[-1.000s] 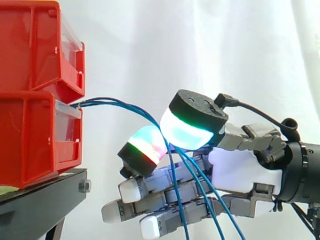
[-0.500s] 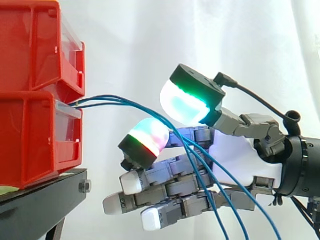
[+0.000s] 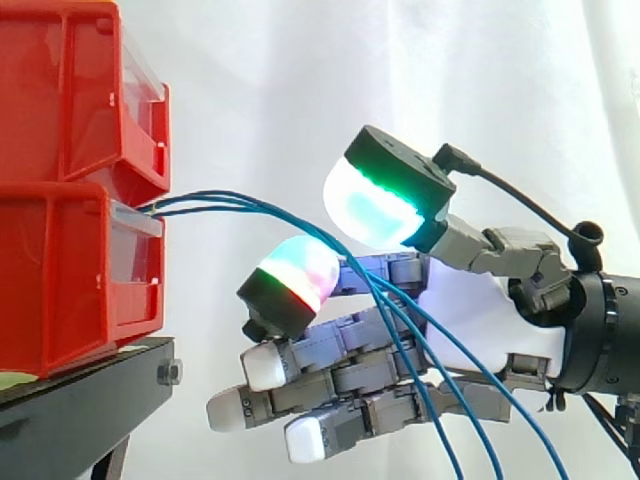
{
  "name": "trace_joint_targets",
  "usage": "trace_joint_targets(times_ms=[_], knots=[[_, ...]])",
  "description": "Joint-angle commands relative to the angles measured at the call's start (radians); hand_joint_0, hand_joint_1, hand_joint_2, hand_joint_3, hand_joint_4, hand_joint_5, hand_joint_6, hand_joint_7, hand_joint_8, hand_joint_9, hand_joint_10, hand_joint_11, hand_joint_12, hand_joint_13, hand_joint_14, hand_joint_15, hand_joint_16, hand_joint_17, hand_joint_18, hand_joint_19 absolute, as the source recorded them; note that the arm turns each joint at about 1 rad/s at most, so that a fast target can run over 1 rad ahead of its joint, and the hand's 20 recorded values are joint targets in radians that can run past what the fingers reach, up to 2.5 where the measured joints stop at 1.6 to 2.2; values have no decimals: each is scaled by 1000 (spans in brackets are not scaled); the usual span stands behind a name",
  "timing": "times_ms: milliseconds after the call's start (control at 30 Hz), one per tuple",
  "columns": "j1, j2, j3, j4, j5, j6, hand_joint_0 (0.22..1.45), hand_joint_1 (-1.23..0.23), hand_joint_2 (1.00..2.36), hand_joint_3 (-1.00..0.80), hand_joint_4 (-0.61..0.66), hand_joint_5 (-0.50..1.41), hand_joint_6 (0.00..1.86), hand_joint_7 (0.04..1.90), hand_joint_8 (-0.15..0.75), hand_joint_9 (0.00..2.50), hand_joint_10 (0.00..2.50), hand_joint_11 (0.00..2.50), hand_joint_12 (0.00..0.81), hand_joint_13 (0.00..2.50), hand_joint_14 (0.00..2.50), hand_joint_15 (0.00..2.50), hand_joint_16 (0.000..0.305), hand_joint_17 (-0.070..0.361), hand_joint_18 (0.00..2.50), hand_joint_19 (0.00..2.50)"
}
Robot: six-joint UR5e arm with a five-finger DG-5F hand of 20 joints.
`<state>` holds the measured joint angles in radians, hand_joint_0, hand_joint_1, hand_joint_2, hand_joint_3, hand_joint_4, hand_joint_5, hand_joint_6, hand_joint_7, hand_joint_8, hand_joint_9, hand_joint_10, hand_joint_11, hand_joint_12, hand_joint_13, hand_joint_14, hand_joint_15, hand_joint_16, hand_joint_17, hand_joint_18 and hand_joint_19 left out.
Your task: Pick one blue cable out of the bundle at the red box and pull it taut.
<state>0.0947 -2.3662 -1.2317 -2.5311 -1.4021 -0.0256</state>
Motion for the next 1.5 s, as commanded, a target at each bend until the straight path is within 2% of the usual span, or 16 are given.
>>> trace_joint_targets(times_ms=[0,133,200,367,567,667,767,1000,1467], knots=[[0,-1,0,0,0,0,613,-776,1008,-399,213,-164,870,965,372,756,12,610,399,504,8,236,61,138,681,491],[0,1,0,0,0,0,618,-770,1018,-249,196,-162,889,998,372,776,11,636,400,520,8,244,62,139,704,496],[0,1,0,0,0,0,614,-771,1018,-237,195,-162,891,1003,375,776,12,634,400,520,8,245,62,139,704,494],[0,1,0,0,0,-2,583,-624,1013,-211,210,-160,865,947,399,761,13,601,431,514,7,245,68,153,716,494],[0,1,0,0,0,0,588,-606,1012,-175,214,-157,850,935,409,765,12,596,444,522,7,245,70,157,725,497],[0,-1,0,0,0,0,600,-719,1016,-128,213,-162,845,947,396,752,13,611,431,513,7,240,67,151,707,501],[0,1,0,0,0,1,611,-774,1017,-124,214,-166,847,947,390,745,13,613,422,515,7,248,66,147,707,494],[0,1,0,0,0,1,680,-917,1019,-215,186,-181,864,915,365,715,14,633,400,497,8,236,61,138,688,470],[0,1,0,0,0,1,783,-1008,1012,-359,189,-194,882,905,347,681,14,645,395,466,7,217,60,135,667,429]])
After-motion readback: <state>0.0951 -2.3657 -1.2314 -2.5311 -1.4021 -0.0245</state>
